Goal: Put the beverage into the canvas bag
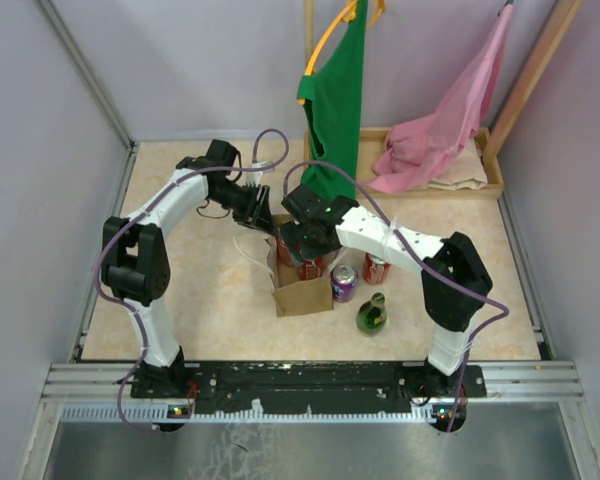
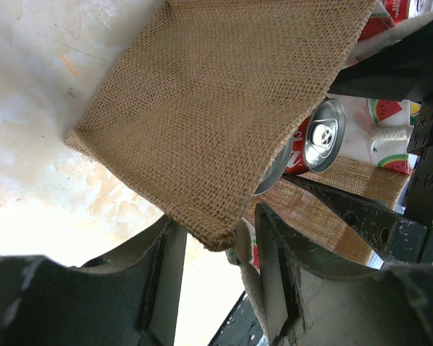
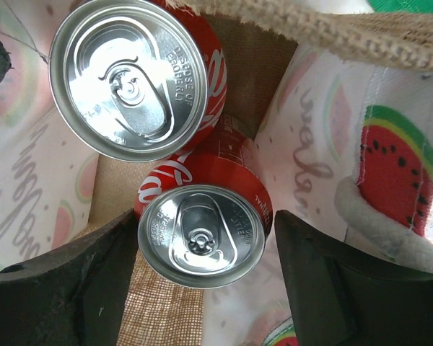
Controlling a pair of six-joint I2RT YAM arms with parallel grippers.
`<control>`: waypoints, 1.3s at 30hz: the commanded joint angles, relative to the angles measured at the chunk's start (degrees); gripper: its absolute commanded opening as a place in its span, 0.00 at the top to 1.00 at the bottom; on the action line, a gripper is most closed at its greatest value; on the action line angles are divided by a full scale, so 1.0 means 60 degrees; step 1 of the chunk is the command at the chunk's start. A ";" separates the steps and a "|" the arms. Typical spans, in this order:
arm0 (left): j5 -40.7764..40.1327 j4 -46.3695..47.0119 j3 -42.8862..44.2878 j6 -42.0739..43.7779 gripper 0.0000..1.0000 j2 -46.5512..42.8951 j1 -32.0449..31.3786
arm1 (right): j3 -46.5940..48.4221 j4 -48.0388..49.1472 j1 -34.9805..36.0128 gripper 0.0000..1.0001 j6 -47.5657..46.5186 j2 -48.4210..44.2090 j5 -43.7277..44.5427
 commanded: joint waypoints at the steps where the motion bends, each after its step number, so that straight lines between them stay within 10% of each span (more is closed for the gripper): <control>1: 0.0060 -0.0073 -0.0061 0.0076 0.52 -0.0177 -0.0085 | 0.0110 0.0220 0.0026 0.25 0.0011 -0.0470 0.0676; 39: 0.0019 -0.0163 0.0169 0.0114 0.51 -0.0059 -0.0098 | 0.3342 -0.0278 -0.0846 0.23 0.0003 -0.2249 0.3126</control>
